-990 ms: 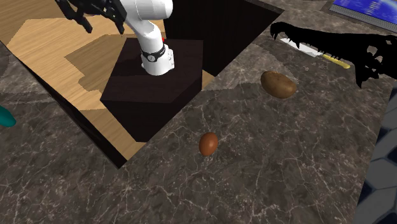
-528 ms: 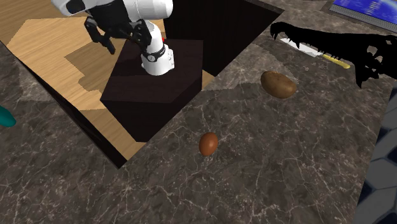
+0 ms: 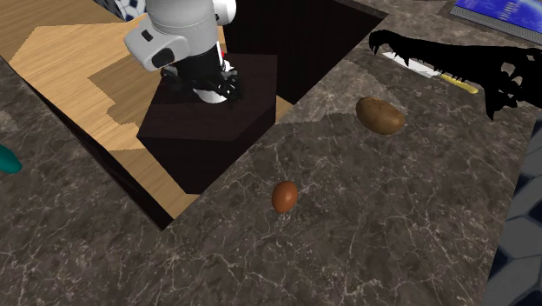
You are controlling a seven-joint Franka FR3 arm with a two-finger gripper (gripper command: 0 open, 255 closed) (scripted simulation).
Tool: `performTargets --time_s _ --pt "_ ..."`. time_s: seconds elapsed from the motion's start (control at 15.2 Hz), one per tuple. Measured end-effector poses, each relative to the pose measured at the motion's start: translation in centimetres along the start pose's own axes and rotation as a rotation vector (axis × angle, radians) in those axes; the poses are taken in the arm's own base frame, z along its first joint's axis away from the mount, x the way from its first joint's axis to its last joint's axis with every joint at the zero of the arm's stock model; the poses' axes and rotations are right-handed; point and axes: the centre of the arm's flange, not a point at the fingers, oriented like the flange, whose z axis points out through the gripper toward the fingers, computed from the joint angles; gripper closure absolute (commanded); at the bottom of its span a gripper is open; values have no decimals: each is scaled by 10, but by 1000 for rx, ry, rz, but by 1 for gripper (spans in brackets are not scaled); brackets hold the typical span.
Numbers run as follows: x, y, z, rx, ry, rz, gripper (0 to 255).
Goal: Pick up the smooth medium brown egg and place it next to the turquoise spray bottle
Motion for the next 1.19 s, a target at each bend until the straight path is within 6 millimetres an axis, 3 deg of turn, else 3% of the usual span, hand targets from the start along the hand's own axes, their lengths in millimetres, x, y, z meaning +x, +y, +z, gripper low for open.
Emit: performTargets --time_s 1.19 --pt "123 -179 83 -32 103 47 0"
